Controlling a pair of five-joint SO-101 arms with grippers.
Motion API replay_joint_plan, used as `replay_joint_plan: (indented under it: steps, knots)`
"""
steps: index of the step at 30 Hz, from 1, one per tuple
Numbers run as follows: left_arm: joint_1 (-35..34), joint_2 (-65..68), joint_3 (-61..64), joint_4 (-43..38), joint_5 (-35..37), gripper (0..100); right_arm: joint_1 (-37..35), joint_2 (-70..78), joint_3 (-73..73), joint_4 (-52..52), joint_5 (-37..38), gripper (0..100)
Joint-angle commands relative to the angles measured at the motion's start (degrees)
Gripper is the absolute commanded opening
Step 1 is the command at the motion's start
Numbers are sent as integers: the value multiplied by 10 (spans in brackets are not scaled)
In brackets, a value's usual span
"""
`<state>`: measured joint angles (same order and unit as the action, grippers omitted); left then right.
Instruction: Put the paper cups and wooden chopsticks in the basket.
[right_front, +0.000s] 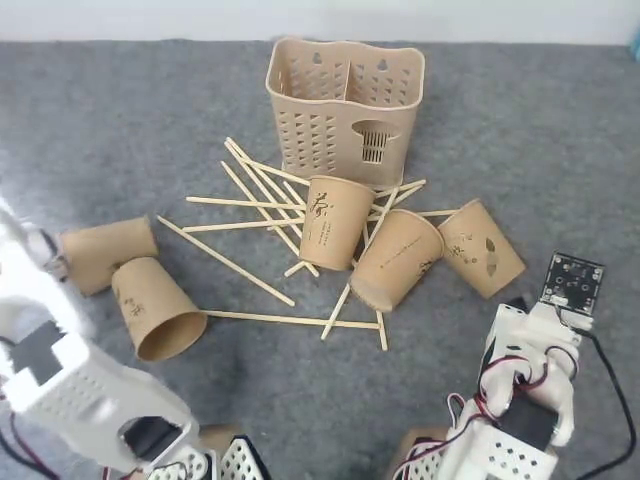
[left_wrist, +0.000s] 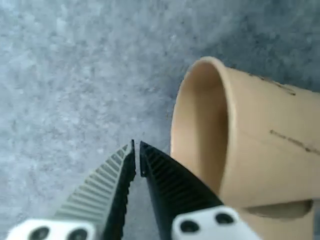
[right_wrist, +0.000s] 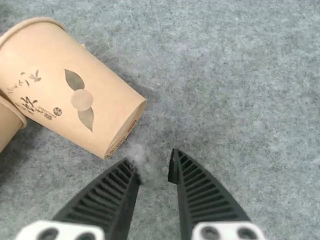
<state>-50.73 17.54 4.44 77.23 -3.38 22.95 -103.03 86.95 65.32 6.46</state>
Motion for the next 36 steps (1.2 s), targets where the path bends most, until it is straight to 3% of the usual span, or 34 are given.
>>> replay_joint_plan:
  steps: [1, 9, 17, 22, 32, 36]
  knots:
    - [36, -10, 2, -49, 49, 12, -2, -8, -3, 0, 13, 87]
    - [98, -66, 4, -79, 160, 12, -2, -8, -2, 0, 13, 87]
    - [208, -130, 2, -83, 242, 12, -3, -8, -2, -1, 13, 87]
    - [247, -118, 4, -158, 296, 13, -3, -8, -2, -1, 14, 87]
    - [300, -107, 1, -203, 303, 17, -4, -8, -2, -1, 14, 87]
    - [347, -112, 0, -213, 302, 103, -3, -8, -2, -2, 14, 87]
